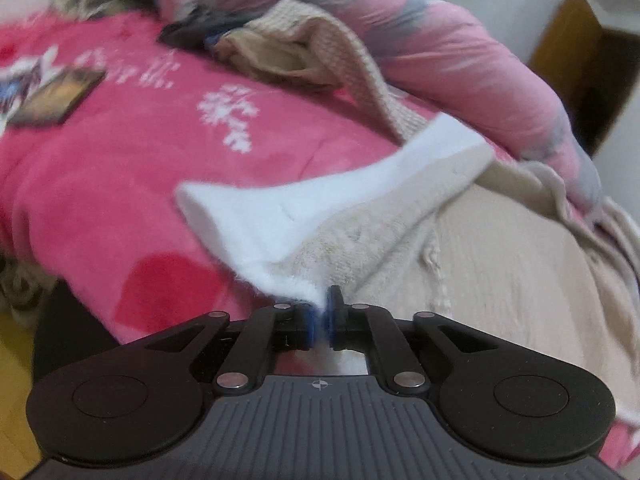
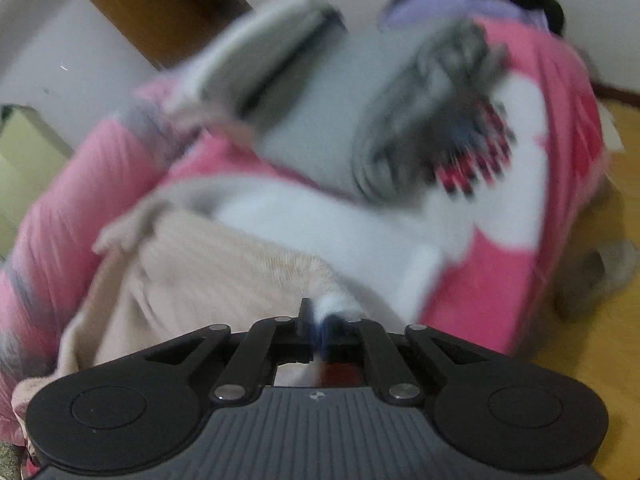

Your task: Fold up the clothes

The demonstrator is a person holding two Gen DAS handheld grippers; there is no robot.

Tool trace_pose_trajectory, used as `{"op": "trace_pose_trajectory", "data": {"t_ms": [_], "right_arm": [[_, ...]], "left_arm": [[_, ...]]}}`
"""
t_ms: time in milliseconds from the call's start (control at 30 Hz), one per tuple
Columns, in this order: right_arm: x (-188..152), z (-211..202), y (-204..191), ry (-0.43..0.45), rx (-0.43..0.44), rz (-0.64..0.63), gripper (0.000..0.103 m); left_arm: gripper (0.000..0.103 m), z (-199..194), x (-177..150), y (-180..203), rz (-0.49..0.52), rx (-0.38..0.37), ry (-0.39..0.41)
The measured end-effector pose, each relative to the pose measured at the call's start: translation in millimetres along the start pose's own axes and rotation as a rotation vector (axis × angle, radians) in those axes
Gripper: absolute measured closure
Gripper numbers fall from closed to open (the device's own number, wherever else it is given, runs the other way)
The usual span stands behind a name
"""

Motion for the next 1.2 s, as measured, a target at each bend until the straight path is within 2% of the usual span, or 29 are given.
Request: {"op": "trace_pose_trajectory", "data": {"t_ms": [33, 67, 100, 167, 267, 367, 433, 500, 567, 700, 800, 900, 1033, 1100, 1200], "right_arm": [[0, -2, -4, -0.002, -0.006, -0.024, 0.088], [0, -10, -8, 0.014, -0.026, -0.062, 0.078], [1, -18, -12, 0.035, -0.061, -0.107, 0.065], [4, -34, -20, 0.079, -0.135, -0.2, 0.051], [8, -56, -23, 0.168, -0.233, -0.284, 0.051], [17, -81, -26, 0.286, -0.297, -0.291, 0.051], [24, -94, -38, 0.34, -0.249, -0.272, 0.051], [29, -95, -66, 0.357, -0.139, -0.283, 0.051], [31, -89, -102, 0.335, -0.018, -0.321, 0.051], [24, -58, -205, 0.22, 0.276, -0.432, 0.051], [-1, -20, -288, 0.089, 0.418, -0.555, 0.051], [-26, 18, -369, -0.047, 0.553, -0.679, 0.05], [-68, 93, -456, -0.177, 0.549, -0.822, 0.05], [-88, 136, -492, -0.234, 0.514, -0.884, 0.05], [-111, 200, -532, -0.294, 0.417, -0.931, 0.05]], "left_arm": [[0.081, -3, 1, -2, 0.013, 0.0, 0.001], [0.074, -7, 3, -4, 0.021, -0.003, 0.002], [0.067, -13, 4, -8, 0.017, -0.012, 0.004], [0.065, -25, 8, -16, 0.01, -0.029, 0.007], [0.059, -46, 18, -28, 0.003, -0.031, 0.05], [0.051, -59, 37, -32, 0.029, -0.024, 0.113], [0.046, -58, 53, -30, 0.057, -0.038, 0.143], [0.044, -46, 70, -22, 0.088, -0.06, 0.146], [0.042, -32, 88, -12, 0.12, -0.081, 0.144], [0.034, 15, 117, 11, 0.168, -0.115, 0.109], [0.032, 56, 130, 21, 0.196, -0.181, 0.041], [0.031, 93, 134, 27, 0.231, -0.212, -0.02], [0.031, 128, 127, 25, 0.243, -0.226, -0.086], [0.031, 137, 122, 23, 0.236, -0.247, -0.1], [0.032, 146, 111, 23, 0.227, -0.288, -0.128]]}}
Point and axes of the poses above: each gripper's, at about its wrist camera, not at the fingertips, and z roughly the way its jaws point, y to its right, x to its top, the point moved 5 cm from there along z, roughly the way its jaws point
